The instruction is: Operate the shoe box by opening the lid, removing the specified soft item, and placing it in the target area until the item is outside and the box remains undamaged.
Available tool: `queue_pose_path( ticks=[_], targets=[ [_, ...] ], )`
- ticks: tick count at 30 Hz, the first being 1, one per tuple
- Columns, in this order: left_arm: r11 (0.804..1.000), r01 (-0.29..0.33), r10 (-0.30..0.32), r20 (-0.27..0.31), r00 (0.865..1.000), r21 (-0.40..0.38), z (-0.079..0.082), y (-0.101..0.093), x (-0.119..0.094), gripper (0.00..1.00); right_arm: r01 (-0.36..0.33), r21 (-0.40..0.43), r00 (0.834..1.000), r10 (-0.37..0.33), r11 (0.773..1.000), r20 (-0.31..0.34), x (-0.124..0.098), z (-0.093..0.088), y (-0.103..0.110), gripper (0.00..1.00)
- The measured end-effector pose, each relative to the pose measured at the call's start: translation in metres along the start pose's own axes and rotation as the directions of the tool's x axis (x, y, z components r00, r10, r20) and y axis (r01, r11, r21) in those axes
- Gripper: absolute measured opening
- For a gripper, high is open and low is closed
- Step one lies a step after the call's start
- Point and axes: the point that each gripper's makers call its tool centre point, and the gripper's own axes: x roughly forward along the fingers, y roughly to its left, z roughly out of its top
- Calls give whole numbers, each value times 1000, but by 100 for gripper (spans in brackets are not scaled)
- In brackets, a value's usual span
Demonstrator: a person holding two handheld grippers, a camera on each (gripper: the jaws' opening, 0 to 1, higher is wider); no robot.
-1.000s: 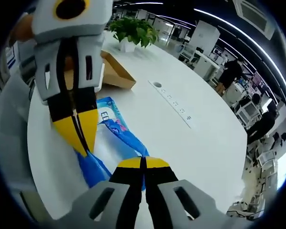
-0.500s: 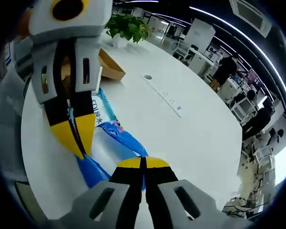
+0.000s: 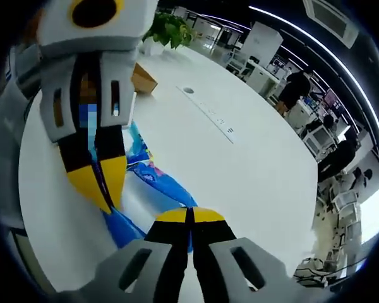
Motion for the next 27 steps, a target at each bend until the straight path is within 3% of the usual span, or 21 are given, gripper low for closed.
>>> queue_pose_path(
  ticks=[9, 27],
  targets=[
    [999, -26, 26, -15, 1000, -18, -15, 4, 18, 0, 2, -22, 999, -3, 1000, -36, 17, -20, 6, 0],
    [998, -50, 49, -15, 999, -35, -24, 9, 27, 0, 4, -17, 999, -4, 1000, -43, 28, -24, 6, 0]
  ],
)
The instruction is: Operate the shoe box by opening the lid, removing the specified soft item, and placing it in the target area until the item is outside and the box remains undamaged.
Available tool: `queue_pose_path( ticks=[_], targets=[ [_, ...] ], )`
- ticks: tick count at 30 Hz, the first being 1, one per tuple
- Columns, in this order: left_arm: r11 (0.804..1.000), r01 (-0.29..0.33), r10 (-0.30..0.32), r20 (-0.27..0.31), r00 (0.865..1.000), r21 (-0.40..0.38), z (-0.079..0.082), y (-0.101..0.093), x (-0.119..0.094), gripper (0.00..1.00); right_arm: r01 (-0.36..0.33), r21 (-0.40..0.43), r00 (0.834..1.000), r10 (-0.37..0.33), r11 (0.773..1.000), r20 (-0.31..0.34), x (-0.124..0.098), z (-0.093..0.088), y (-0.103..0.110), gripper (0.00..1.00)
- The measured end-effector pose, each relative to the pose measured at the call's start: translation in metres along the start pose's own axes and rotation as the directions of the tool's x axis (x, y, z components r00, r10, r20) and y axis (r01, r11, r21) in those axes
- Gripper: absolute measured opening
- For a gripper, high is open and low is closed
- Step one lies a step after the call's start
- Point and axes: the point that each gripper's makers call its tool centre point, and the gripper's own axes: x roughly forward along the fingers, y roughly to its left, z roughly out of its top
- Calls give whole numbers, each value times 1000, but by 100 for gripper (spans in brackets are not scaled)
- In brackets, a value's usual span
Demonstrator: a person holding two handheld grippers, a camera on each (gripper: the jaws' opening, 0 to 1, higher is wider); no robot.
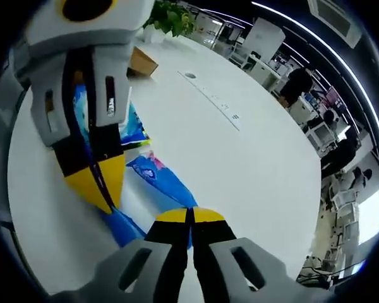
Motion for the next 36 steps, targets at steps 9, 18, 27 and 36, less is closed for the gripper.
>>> queue_pose_path(
  ticks=[9, 18, 27, 36],
  targets=[
    [999, -1, 1, -3, 1000, 42, 1, -3, 3, 0, 2, 11, 1000, -2, 1000, -15, 0, -3, 0, 0],
    [999, -1, -1, 32, 999, 52, 13, -8, -6, 5, 1, 4, 1000, -1, 1000, 2, -13, 8, 2, 4],
    [997, -19, 16, 42, 999, 74, 22, -16, -24, 7, 32, 10, 999, -33, 999, 34, -32, 23, -3, 5],
    [997, -50, 46, 65, 997, 63, 26, -20, -62, 13, 35, -1, 998, -35, 999, 43, -53, 36, 3, 9]
  ],
)
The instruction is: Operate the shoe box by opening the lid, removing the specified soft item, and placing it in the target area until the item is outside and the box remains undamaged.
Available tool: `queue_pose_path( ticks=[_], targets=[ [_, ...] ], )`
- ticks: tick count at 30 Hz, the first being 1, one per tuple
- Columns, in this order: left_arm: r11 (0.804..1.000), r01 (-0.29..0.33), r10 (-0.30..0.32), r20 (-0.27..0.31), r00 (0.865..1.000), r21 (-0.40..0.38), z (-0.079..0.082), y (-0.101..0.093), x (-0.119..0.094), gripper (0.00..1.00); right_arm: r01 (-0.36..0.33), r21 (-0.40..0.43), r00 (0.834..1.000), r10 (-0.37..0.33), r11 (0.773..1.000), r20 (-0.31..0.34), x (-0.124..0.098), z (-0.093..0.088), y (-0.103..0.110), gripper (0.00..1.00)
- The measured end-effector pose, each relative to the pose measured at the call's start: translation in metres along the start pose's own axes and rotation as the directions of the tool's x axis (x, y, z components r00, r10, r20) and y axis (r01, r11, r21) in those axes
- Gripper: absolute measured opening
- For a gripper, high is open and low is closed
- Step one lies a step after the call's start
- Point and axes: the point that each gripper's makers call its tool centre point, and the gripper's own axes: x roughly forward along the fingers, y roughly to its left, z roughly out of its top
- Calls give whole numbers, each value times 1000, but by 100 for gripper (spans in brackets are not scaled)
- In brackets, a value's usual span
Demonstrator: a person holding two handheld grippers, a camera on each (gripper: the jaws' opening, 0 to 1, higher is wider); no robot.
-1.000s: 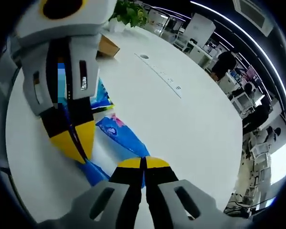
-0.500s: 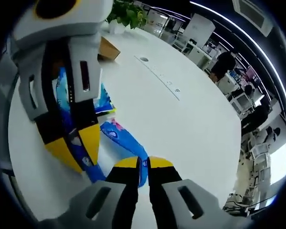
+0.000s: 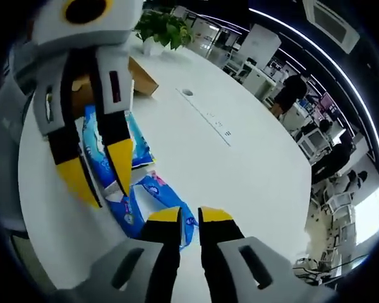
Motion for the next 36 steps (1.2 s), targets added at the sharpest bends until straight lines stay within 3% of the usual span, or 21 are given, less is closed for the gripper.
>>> queue_pose_path(
  ticks=[9, 23, 27, 36],
  targets=[
    [1000, -26, 26, 35, 999, -1, -1, -8, -43, 25, -17, -24, 1000, 17, 1000, 13, -21, 19, 14, 14],
    [984, -104, 111, 35, 993, -148, -34, -16, -108, 47, -33, -33, 998, 34, 999, 56, -41, 53, 37, 21],
    [968, -156, 164, 25, 986, -195, -48, -12, -128, 50, -63, -16, 996, 64, 998, 67, -43, 64, 47, 27],
    [941, -264, 275, 24, 961, -211, -72, -7, -176, 52, -119, -11, 987, 120, 993, 107, -42, 90, 65, 30]
  ],
)
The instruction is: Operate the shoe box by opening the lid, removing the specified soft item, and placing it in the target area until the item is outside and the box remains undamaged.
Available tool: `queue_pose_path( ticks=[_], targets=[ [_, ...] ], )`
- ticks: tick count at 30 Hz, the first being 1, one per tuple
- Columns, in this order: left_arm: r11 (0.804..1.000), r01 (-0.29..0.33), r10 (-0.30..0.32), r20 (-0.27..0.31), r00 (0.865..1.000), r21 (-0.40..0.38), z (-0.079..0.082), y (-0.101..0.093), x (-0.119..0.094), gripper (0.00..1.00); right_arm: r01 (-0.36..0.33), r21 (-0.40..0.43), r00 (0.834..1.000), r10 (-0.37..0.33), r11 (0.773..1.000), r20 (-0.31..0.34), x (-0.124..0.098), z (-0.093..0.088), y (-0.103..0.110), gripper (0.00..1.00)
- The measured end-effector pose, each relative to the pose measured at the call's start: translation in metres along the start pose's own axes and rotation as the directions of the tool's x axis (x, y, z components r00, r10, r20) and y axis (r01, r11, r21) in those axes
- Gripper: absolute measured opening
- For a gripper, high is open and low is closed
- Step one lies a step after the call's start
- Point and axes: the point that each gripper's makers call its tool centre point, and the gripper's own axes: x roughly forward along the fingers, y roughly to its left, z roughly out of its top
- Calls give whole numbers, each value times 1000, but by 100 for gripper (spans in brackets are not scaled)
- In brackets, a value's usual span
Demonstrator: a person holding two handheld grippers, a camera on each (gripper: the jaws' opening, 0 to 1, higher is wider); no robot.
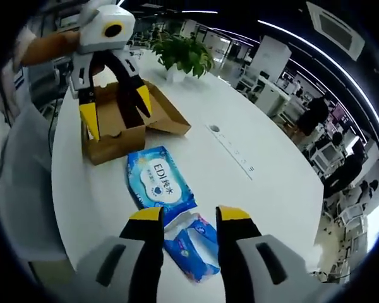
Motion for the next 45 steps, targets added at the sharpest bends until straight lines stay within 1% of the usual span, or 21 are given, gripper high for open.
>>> queue_pose_path(
  ticks=[1, 5, 6, 8, 9, 12, 14, 16, 19, 22, 23, 26, 32, 37, 41, 45],
  targets=[
    [1000, -5, 5, 1, 1000, -3, -1, 1, -2, 52, -4, -3, 1000, 4, 1000, 2, 1, 2, 1, 31],
    [998, -51, 51, 13, 999, -35, -10, 13, -22, 53, -35, -2, 999, 35, 999, 18, 5, 13, 9, 33],
    [997, -71, 71, 13, 997, -42, -14, 18, -29, 53, -42, -3, 999, 42, 999, 20, 6, 15, 11, 34],
    [994, -91, 92, 14, 996, -56, -20, 23, -39, 54, -55, -8, 998, 55, 998, 25, 8, 20, 14, 35],
    [993, -101, 102, 12, 995, -62, -23, 25, -43, 54, -72, -12, 997, 72, 997, 30, 10, 26, 21, 35],
    [986, -146, 147, 9, 989, -75, -33, 34, -58, 54, -95, -26, 995, 96, 995, 34, 14, 33, 30, 37],
    [984, -160, 162, 9, 987, -84, -39, 38, -67, 55, -112, -34, 993, 114, 993, 39, 18, 38, 33, 37],
    [980, -176, 178, 9, 984, -89, -45, 41, -73, 57, -134, -43, 990, 136, 990, 43, 22, 42, 37, 38],
    [973, -203, 205, 5, 979, -110, -55, 47, -85, 57, -167, -57, 984, 170, 984, 45, 28, 48, 45, 39],
    [965, -227, 229, 5, 973, -130, -63, 51, -96, 57, -205, -65, 977, 208, 977, 48, 32, 54, 56, 43],
    [961, -240, 243, 4, 970, -136, -67, 53, -102, 57, -210, -72, 976, 213, 975, 50, 33, 56, 58, 44],
    [952, -267, 270, -1, 963, -149, -76, 56, -114, 56, -231, -99, 971, 236, 968, 46, 37, 61, 67, 42],
    [928, -323, 326, -12, 945, -188, -95, 62, -139, 55, -268, -131, 960, 277, 954, 51, 44, 72, 83, 43],
    [895, -380, 384, -28, 923, -233, -115, 68, -164, 55, -309, -156, 946, 321, 938, 54, 52, 80, 97, 43],
    [878, -411, 412, -48, 910, -244, -130, 70, -177, 55, -339, -181, 934, 353, 923, 52, 58, 85, 108, 44],
    [857, -438, 439, -62, 897, -273, -144, 73, -190, 54, -367, -203, 921, 385, 907, 54, 64, 93, 119, 45]
  ],
)
